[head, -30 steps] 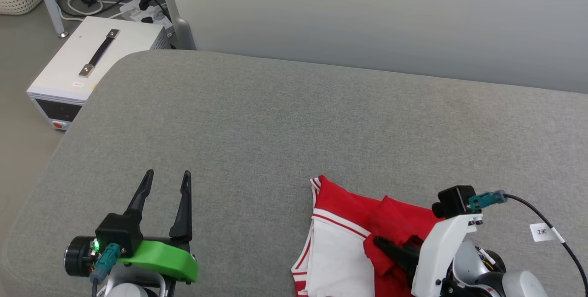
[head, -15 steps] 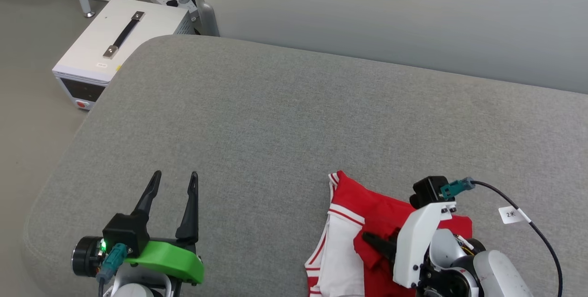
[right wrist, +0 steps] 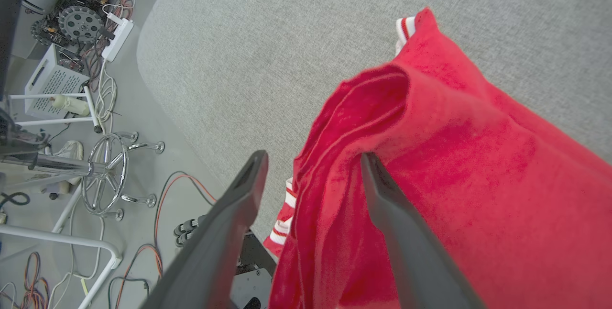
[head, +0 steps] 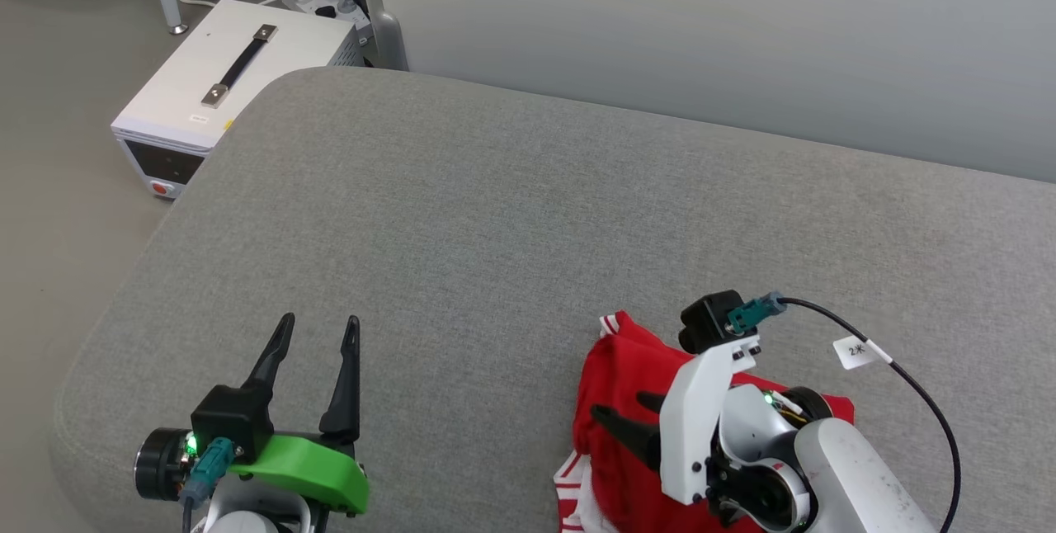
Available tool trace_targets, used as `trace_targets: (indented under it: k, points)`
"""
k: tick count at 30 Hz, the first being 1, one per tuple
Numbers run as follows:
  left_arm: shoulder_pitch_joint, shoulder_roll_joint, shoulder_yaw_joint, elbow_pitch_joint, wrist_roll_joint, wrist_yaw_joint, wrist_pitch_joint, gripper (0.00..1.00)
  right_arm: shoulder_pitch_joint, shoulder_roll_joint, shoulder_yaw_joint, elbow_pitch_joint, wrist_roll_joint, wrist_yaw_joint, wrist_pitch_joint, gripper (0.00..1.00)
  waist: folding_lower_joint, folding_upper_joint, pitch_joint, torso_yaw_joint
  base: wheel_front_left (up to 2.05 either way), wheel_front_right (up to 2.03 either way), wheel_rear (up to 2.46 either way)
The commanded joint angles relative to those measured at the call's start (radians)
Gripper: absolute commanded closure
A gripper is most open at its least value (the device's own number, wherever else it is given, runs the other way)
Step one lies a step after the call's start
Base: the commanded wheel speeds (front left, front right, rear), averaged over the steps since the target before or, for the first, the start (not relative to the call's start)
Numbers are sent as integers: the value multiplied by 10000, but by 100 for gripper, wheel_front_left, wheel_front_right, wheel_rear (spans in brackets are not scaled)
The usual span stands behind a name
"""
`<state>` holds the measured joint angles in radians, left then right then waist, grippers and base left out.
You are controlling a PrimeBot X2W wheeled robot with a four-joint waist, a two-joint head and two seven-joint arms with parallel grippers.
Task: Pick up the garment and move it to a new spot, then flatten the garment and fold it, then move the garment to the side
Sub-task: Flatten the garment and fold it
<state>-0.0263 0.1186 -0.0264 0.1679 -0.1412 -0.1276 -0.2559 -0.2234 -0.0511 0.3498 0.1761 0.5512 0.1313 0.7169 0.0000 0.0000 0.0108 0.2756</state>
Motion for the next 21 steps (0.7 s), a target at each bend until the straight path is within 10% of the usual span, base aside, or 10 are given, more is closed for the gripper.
trace_targets:
  k: [1,11,21]
  points:
    - [-80,32,-25,16,41,-28,-59,0,-212,8,129,58,-83,-6,-8,0,0,0,-53,-39,0,0,0]
    - [-63,73,-43,-123,-2,-30,-59,0,-919,-164,476,-320,-794,-6,-567,0,0,0,-137,-437,0,0,0]
    - [-83,35,-99,-494,-89,-30,-59,0,-1581,-2519,425,-1242,-1732,-6,-3261,0,0,0,-163,-1313,0,0,0]
